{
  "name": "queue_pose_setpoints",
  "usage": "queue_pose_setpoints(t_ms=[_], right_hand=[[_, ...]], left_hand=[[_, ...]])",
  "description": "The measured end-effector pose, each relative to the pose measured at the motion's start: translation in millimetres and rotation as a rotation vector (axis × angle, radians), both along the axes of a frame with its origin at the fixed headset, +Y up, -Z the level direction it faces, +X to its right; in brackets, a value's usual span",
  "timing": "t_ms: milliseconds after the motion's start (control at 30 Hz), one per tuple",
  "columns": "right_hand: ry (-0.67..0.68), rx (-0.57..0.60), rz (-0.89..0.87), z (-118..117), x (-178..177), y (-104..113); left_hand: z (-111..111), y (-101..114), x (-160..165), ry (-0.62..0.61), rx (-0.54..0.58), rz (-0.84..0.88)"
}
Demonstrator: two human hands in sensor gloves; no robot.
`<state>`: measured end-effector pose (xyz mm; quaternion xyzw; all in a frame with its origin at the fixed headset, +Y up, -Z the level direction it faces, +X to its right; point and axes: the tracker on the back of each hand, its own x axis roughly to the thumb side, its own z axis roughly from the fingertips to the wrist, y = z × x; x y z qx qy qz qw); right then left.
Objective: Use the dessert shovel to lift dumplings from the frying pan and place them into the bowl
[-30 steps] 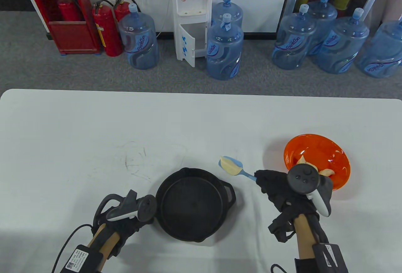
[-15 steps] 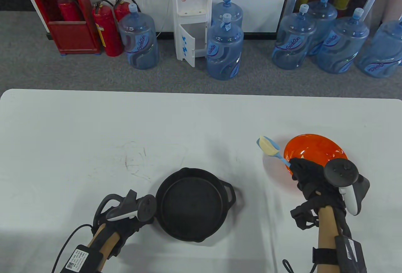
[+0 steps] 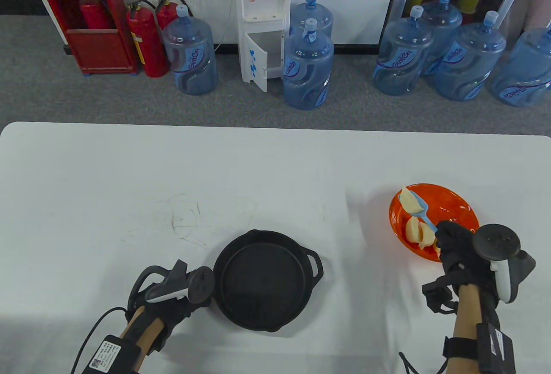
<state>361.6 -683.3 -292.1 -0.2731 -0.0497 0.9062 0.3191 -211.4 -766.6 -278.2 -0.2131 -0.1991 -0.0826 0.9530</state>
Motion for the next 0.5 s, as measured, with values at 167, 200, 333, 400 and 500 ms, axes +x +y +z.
queue_pose_setpoints(t_ms=[167,200,333,400,500], right_hand=[[-0.076,-0.036,0.085,4,15,-4],[-0.081,-0.042,0.096,4,17,-5],[-0.1,-0.074,0.126,3,24,-8],[-0.103,-0.088,0.144,2,26,-9],[-0.096,-0.113,0.187,-1,28,-10]], left_hand=[[0,0,0,0.0,0.0,0.0],[0,0,0,0.0,0.0,0.0],[0,0,0,0.0,0.0,0.0],[0,0,0,0.0,0.0,0.0],[0,0,0,0.003,-0.003,0.011]])
